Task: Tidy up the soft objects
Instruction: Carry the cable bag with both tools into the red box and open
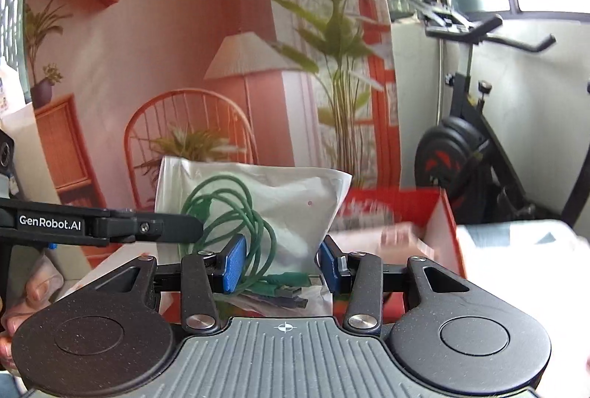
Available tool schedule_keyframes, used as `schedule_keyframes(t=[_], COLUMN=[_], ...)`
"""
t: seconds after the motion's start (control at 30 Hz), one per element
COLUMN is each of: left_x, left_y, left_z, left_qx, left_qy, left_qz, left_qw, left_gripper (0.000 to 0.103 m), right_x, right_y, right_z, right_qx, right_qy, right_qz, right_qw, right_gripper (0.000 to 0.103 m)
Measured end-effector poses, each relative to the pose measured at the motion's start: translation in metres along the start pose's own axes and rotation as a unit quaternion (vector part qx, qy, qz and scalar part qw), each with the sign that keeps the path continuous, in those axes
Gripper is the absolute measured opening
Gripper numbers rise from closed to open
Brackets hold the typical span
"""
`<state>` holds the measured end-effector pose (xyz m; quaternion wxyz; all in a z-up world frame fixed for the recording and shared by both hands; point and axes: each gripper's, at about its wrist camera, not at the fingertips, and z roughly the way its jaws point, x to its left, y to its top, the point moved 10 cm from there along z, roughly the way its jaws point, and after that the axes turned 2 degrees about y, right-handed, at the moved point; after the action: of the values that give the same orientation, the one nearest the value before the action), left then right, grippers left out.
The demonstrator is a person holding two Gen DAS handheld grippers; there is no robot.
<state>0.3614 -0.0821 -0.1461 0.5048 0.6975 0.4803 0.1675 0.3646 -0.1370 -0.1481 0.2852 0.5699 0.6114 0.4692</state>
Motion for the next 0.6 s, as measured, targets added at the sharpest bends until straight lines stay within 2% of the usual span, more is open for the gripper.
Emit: schedule_keyframes(t=[0.1, 0.2, 0.37, 0.47, 0.57, 0.6], left_x=[0.004, 0.005, 0.011, 0.013, 0.024, 0.027], left_y=[0.010, 0.005, -0.014, -0.031, -0.037, -0.037], left_z=[0.019, 0.032, 0.053, 0.058, 0.052, 0.048], left_qx=[0.003, 0.016, 0.050, 0.079, 0.085, 0.080], left_qy=[0.010, 0.019, 0.022, 0.030, 0.038, 0.041], left_qz=[-0.003, -0.002, -0.009, 0.011, 0.002, -0.003], left_qw=[0.9999, 0.9997, 0.9985, 0.9963, 0.9956, 0.9959], left_gripper=[0.039, 0.039, 0.039, 0.040, 0.049, 0.057], right_x=[-0.009, -0.018, -0.030, -0.035, -0.039, -0.040], right_y=[0.016, 0.020, -0.004, -0.024, -0.036, -0.037], right_z=[0.019, 0.036, 0.055, 0.057, 0.051, 0.047], right_qx=[0.001, 0.012, 0.048, 0.070, 0.067, 0.060], right_qy=[-0.013, -0.020, -0.024, -0.034, -0.051, -0.054], right_qz=[-0.029, -0.034, -0.023, -0.016, -0.016, -0.015], right_qw=[0.999, 0.999, 0.998, 0.997, 0.996, 0.997], right_gripper=[0.040, 0.040, 0.040, 0.042, 0.049, 0.050])
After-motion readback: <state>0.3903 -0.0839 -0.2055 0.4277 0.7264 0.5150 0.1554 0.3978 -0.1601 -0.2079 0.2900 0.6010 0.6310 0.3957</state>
